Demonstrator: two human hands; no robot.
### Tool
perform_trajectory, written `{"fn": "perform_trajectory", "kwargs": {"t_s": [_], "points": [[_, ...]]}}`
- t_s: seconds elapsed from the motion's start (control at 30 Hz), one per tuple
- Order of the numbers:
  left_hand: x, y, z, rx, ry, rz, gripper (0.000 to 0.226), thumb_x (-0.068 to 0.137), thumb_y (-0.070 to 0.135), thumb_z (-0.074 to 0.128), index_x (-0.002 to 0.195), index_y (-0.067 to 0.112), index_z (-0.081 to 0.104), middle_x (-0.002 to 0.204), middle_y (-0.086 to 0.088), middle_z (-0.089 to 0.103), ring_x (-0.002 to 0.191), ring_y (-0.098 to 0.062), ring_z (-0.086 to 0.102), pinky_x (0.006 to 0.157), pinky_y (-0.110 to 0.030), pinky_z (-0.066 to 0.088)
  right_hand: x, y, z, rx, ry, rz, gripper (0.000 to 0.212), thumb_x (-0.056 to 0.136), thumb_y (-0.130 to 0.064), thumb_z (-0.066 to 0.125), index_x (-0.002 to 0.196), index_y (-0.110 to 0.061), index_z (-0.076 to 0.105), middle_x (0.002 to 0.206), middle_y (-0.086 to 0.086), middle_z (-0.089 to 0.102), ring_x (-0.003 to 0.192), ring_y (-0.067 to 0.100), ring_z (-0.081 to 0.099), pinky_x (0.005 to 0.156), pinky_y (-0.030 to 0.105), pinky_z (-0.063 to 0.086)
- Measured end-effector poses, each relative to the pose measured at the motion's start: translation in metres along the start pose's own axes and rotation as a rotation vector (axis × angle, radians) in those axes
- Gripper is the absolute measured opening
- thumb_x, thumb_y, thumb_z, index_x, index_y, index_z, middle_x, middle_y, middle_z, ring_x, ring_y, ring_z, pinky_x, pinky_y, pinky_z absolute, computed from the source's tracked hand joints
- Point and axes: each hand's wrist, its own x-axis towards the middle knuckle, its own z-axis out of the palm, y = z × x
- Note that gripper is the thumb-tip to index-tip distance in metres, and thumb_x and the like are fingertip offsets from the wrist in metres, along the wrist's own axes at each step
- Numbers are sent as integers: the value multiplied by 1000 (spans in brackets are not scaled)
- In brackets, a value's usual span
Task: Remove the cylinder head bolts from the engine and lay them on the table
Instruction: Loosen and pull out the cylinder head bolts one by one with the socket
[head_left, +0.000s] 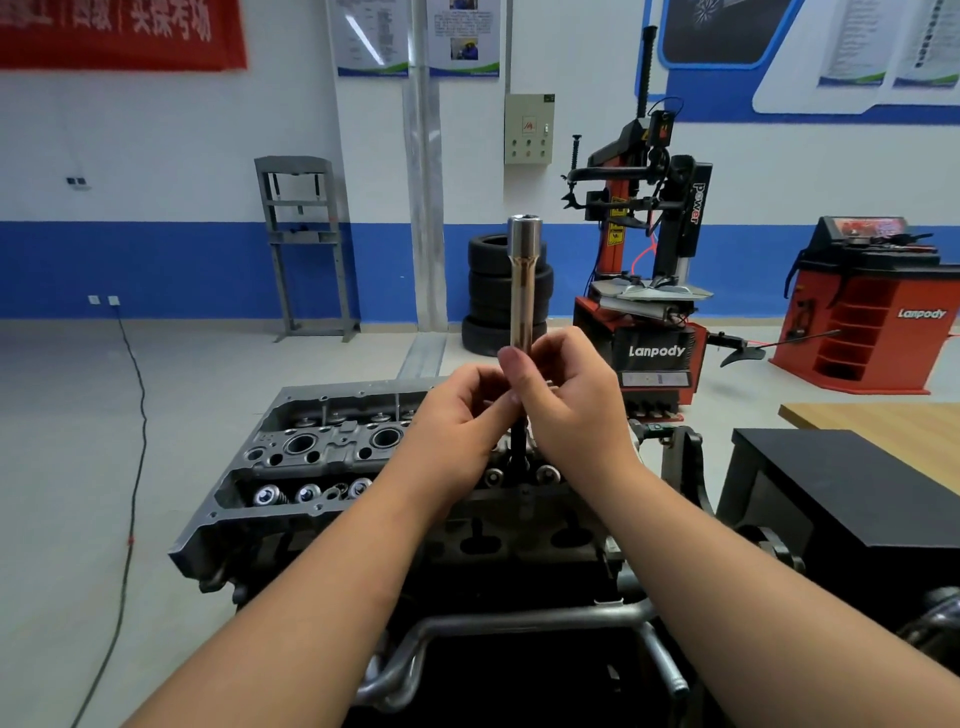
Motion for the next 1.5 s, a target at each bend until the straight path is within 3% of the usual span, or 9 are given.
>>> {"fn": "perform_trajectory", "kwargs": {"t_s": [0.27,0.47,0.63,0.8,0.97,1.1,1.23,1.37,1.5], "points": [[-3,8,-1,5,-62,-97,30,110,43,42,114,42,72,111,11,77,103,-5,72,82,-30,49,-4,6,0,-91,0,-82,23,101,-29,52,102,-8,62,81,-3,66,72,8,65,63,20,52],[0,3,-1,-16,-32,-29,31,98,51,62,120,30,69,113,7,77,109,-10,72,94,-33,57,-4,0,1,-31,-22,-71,21,95,-40,56,100,-19,58,81,-13,64,75,2,64,64,12,48],[1,3,-1,-28,-35,-19,20,99,39,69,117,31,68,110,6,78,105,-8,73,87,-24,59,5,-6,0,23,6,-59,30,82,-41,77,94,-22,57,83,-8,64,79,16,67,69,34,57],[-3,7,0,17,-61,-23,24,105,45,53,120,33,68,109,9,78,87,3,71,73,-13,51,12,-7,1,75,9,-32,15,88,-31,74,79,-27,63,66,-14,64,61,6,62,58,21,48],[-4,8,-2,-17,-91,-95,38,112,44,36,122,30,69,114,9,77,110,-6,69,87,-31,47,12,-4,-1,-47,-95,-105,26,101,-30,54,100,-10,71,85,-8,70,80,7,66,69,24,53],[-4,7,-2,-18,-85,-49,28,109,39,49,126,27,68,116,7,77,113,-7,70,86,-20,52,8,0,0,-28,-80,-125,22,101,-31,48,101,-15,63,84,-11,66,79,4,66,68,18,51],[-3,6,1,6,-28,-3,40,86,60,67,114,31,70,106,8,78,102,-6,73,88,-28,57,4,5,-1,-29,12,-139,23,91,-35,64,99,-17,53,74,-14,58,66,0,61,58,10,43],[-4,6,-1,13,-56,-14,37,86,60,64,114,36,69,106,11,77,100,-4,73,77,-20,57,3,8,0,-60,45,-211,22,93,-29,63,87,-8,58,70,-2,61,61,11,62,55,27,50],[-5,7,0,51,-85,2,25,96,57,63,116,45,72,112,10,77,108,-8,72,95,-35,57,4,6,0,14,51,-181,20,90,-31,69,88,-12,60,76,3,66,69,19,68,59,36,57]]}}
